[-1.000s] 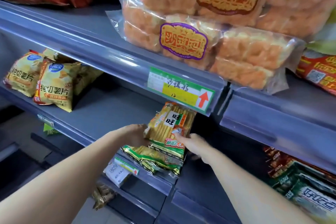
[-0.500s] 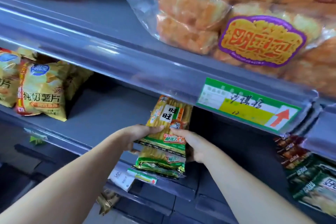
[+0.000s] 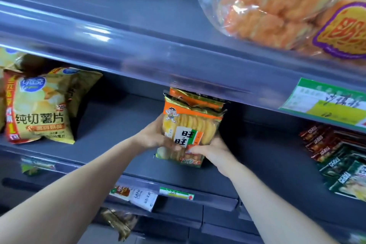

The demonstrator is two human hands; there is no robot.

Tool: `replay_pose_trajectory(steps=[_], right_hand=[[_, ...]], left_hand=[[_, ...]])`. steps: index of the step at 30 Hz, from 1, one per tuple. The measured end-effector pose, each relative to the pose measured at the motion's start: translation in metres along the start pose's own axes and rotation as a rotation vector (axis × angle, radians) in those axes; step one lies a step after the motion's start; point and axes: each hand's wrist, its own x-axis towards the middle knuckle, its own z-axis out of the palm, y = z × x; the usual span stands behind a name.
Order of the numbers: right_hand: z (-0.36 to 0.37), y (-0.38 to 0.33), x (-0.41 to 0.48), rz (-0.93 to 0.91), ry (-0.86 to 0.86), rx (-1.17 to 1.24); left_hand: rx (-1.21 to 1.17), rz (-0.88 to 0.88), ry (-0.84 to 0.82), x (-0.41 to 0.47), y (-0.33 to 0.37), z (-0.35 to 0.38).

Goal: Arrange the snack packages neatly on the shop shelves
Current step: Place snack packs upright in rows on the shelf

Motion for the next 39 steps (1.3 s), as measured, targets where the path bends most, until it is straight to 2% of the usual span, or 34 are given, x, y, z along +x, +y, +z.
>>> replay_pose_trajectory(steps=[11,15,21,27,30,35,39], right_hand=[[-0.002,0.009,0.014,0.059,-0.011,-0.105],[-0.006,0.008,0.026,0.051,0.042,-0.044],[-0.007,0.007,0.060,0.006,0.134,-0.077],[-0.008,0.009,0.072,-0.005,0.097,-0.131],[-0.007,0.010,0.076,-0.036,0.118,-0.192],[0.000,0.017,0.082,-0.028,0.154,-0.242],[0.005,0.019,0.080,-0.032,0.136,-0.214]], left_hand=[[0.197,-0.069,-0.080,0.027,-0.024,-0.007],[0.258,-0.080,0.132,0.045,-0.024,-0.012],[0.305,0.018,0.299,0.071,-0.036,-0.010],[0.341,0.073,0.271,0.075,-0.036,-0.010],[0.383,0.118,0.319,0.075,-0.036,-0.011],[0.448,0.029,0.205,0.073,-0.036,-0.017],[0.503,0.016,0.298,0.075,-0.036,-0.018]])
